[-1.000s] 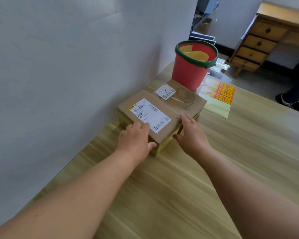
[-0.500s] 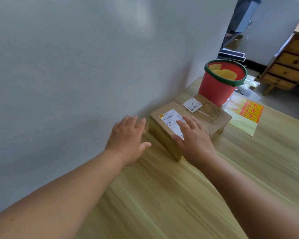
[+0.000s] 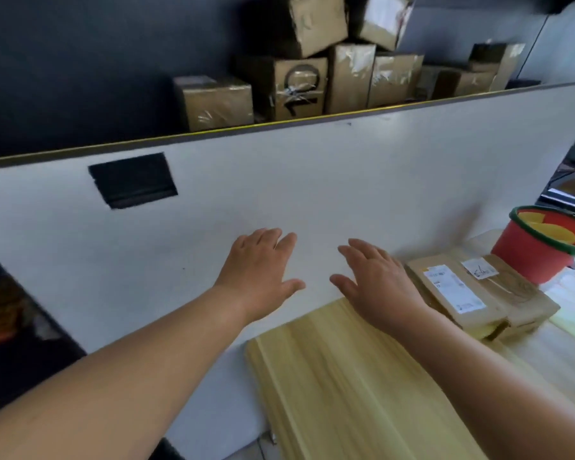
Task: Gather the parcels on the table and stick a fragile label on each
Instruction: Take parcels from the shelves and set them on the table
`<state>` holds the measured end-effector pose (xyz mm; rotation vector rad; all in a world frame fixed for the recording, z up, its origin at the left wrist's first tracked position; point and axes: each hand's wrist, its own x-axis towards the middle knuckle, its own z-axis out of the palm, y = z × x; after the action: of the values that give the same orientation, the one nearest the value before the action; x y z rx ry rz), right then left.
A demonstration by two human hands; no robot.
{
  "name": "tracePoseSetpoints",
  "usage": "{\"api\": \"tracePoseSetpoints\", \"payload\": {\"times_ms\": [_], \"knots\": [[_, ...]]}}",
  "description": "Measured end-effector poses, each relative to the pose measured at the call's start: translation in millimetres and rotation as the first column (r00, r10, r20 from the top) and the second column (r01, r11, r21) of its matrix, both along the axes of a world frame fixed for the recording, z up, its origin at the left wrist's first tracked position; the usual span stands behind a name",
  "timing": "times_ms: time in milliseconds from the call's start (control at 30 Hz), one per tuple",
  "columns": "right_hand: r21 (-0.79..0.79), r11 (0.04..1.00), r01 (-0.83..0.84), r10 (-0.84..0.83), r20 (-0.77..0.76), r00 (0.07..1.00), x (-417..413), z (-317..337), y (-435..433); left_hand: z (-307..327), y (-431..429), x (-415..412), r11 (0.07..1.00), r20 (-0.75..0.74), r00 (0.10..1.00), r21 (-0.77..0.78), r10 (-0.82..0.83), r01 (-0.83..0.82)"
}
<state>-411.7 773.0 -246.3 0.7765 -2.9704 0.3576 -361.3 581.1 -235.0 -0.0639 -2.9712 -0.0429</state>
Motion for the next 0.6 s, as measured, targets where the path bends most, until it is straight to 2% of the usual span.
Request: {"api": "tracePoseSetpoints", "payload": {"times_ms": [300, 600], "knots": [[0.037, 0.97, -0.24, 0.243, -0.191, 0.951, 145.9, 82.0, -145.5, 75.6, -130.5, 190.6, 0.983, -0.174, 0.968, -0.013, 0.18, -0.185], [0.005, 0.879, -0.476, 0.455, -0.301, 0.838, 307.4, 134.0, -291.1, 121.6, -255.6, 397.7, 0.904, -0.332, 0.859, -0.039, 0.39, -0.426]]}}
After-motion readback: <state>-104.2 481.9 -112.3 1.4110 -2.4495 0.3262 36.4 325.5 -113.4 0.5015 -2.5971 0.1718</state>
